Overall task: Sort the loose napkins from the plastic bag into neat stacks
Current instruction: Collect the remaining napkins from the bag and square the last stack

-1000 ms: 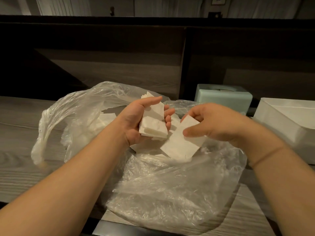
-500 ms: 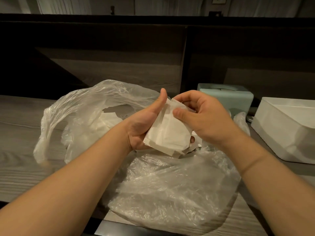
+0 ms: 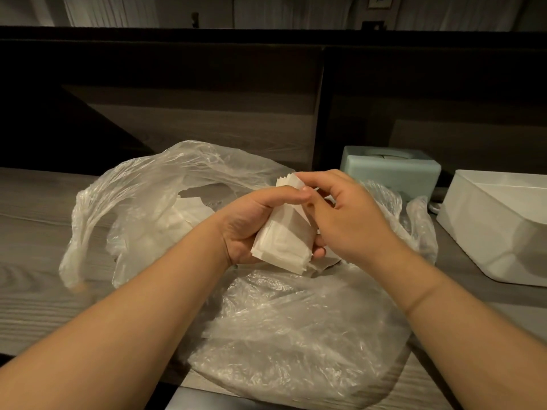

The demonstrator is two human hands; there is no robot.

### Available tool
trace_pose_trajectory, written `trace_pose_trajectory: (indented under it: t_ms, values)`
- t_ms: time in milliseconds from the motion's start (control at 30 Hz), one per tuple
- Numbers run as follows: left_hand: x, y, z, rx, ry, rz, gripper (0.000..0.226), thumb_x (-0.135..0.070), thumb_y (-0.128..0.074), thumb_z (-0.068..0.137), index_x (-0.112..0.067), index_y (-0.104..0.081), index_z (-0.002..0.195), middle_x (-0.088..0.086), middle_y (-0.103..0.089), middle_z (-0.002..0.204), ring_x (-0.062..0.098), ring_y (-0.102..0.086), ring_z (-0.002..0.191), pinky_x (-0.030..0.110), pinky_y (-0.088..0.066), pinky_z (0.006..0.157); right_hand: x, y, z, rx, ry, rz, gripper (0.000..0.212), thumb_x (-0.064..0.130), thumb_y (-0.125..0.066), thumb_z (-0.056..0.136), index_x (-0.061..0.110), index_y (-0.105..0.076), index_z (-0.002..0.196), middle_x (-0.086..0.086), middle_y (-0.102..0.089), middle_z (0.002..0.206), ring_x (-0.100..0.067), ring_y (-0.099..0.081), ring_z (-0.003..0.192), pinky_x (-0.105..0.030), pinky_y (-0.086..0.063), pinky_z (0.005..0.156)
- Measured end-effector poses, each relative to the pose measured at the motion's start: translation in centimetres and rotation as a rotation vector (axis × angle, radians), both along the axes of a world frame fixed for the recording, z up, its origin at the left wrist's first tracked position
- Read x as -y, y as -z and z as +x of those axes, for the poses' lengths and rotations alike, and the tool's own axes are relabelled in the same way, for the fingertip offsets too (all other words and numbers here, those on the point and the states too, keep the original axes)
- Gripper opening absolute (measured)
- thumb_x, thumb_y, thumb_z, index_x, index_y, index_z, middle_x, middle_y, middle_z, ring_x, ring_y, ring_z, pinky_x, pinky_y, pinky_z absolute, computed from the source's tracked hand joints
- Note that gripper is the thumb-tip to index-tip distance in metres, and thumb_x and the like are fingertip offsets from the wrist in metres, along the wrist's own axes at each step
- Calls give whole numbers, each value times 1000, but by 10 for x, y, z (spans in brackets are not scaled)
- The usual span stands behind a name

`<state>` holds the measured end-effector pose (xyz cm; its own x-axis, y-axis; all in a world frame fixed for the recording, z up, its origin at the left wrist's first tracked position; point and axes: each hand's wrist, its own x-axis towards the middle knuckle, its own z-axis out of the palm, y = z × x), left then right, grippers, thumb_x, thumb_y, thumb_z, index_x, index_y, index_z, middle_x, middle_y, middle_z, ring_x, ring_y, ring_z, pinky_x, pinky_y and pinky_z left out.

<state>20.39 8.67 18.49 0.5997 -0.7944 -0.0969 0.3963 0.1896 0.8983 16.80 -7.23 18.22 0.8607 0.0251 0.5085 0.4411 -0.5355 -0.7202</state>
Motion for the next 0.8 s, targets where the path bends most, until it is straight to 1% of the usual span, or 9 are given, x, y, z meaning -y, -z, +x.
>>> trace_pose_trajectory:
  t_ms: [167, 233, 300, 333, 467, 533, 667, 733, 800]
  values:
    - [1, 0, 1, -2, 12, -5, 23, -18, -66, 90, -7, -70, 110, 18, -64, 106, 34, -62, 96, 47, -57, 84, 0, 2, 0, 1, 2, -7, 27, 25, -54, 104, 40, -70, 118, 20, -58, 109, 1, -58, 99, -23, -50, 88]
    - [1, 0, 2, -25, 13, 8, 24, -19, -66, 89, -5, -72, 108, 19, -64, 105, 33, -63, 93, 46, -59, 82, 0, 2, 0, -11, -8, 14, 27, 23, -54, 104, 40, -71, 116, 15, -58, 110, -1, -63, 85, -23, -53, 77]
    - [0, 0, 3, -59, 18, 9, 29, -21, -67, 87, -4, -70, 110, 20, -65, 97, 32, -63, 85, 43, -58, 80, 1, 0, -1, -53, -29, 91, 27, 21, -53, 104, 33, -69, 123, 10, -56, 112, -4, -64, 60, -18, -52, 59]
    - [0, 0, 4, -91, 14, -3, 33, -23, -69, 85, -3, -68, 112, 19, -65, 94, 30, -63, 82, 41, -57, 79, 3, -2, -1, -61, -18, 123, 26, 21, -53, 105, 30, -67, 125, 8, -56, 113, -4, -64, 57, -16, -51, 56]
    - [-3, -5, 7, -212, -100, -71, 49, -32, -61, 90, -2, -61, 129, 15, -67, 103, 29, -62, 82, 43, -51, 84, 16, -5, 6, -90, 116, 155, 20, 25, -55, 104, 30, -64, 121, 16, -65, 103, 4, -64, 85, -13, -48, 71]
    - [-6, -7, 10, -250, -182, -94, 55, -36, -59, 93, -5, -59, 138, 14, -67, 109, 30, -63, 83, 46, -50, 86, 24, -3, 11, -148, 187, 97, 16, 29, -57, 102, 30, -67, 115, 19, -65, 100, 2, -61, 92, -17, -47, 75]
    - [-10, -8, 15, -289, -266, -141, 50, -39, -62, 89, -6, -60, 128, 11, -66, 106, 25, -59, 78, 39, -51, 77, 30, 3, 17, -297, 225, -160, 11, 33, -65, 97, 28, -70, 104, 14, -69, 95, -5, -64, 90, -21, -49, 73]
    - [-12, -8, 17, -291, -307, -138, 49, -37, -62, 87, -8, -60, 126, 9, -66, 105, 23, -58, 76, 37, -51, 73, 29, 9, 20, -349, 278, -337, 18, 37, -66, 94, 25, -70, 107, 11, -69, 99, -12, -65, 94, -28, -52, 79]
    - [-12, -8, 18, -289, -348, -132, 47, -37, -62, 86, -8, -61, 124, 9, -67, 105, 23, -58, 74, 36, -51, 72, 25, 13, 21, -367, 325, -444, 26, 44, -64, 92, 19, -69, 97, 4, -70, 91, -19, -65, 88, -30, -51, 72]
